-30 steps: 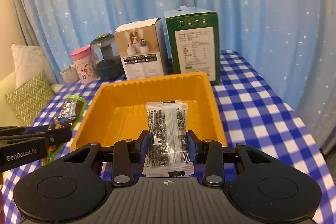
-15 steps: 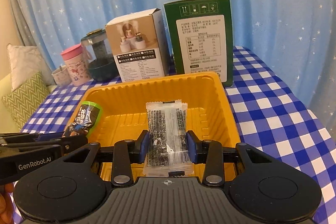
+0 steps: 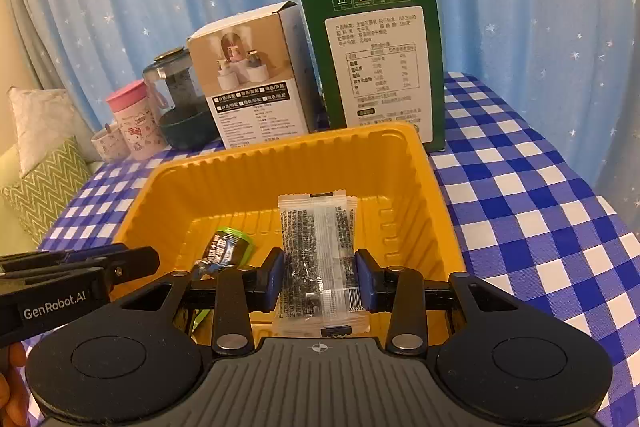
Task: Organize snacks
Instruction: 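Lower both packs into the orange tray and open both tools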
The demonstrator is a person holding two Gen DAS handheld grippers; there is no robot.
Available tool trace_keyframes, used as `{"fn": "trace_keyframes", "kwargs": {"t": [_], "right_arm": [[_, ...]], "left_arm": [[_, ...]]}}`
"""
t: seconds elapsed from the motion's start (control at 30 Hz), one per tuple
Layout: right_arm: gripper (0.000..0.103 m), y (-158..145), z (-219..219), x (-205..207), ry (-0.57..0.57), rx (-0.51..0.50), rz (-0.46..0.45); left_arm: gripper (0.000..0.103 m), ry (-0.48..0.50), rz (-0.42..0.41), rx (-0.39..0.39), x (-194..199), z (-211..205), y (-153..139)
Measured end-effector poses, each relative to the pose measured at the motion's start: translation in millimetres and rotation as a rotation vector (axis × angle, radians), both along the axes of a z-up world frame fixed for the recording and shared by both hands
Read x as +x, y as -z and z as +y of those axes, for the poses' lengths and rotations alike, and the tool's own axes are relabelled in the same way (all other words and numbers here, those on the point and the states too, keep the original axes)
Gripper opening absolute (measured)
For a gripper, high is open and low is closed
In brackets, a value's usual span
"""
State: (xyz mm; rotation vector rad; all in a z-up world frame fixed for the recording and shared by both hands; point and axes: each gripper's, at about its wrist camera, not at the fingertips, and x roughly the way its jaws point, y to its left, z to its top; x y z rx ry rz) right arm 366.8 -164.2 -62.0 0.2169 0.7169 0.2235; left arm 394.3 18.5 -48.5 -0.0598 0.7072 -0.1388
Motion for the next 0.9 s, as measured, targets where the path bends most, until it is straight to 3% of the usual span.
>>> {"fn": "trace_keyframes", "kwargs": {"t": [0.07, 0.2, 0.33, 0.6, 0.9], "right_arm": [[0.039, -1.5, 0.7, 0.1, 0.000, 0.010, -0.005], [0.039, -3.4, 0.3, -0.3, 0.002, 0.050, -0.027], [0.057, -5.3, -3.5, -2.8, 0.017, 0.063, -0.047], [0.057, -16.6, -11.8, -21.6, 0.042, 0.039, -0.086], [0.058, -36.7, -19.0, -84.4, 0.053, 0.021, -0.098]], "left_arm": [[0.028, -0.001, 0.002, 0.001, -1.9, 1.3, -0.6], [0.042, -0.002, -0.008, -0.010, -8.2, 4.6, -3.0], [0.045, 0.002, -0.009, -0.003, -12.9, 7.2, -3.3], [0.055, -0.024, -0.019, 0.005, -38.6, 12.8, -9.5], [0.068, -0.033, -0.034, 0.009, -94.9, 12.2, -29.9]]}}
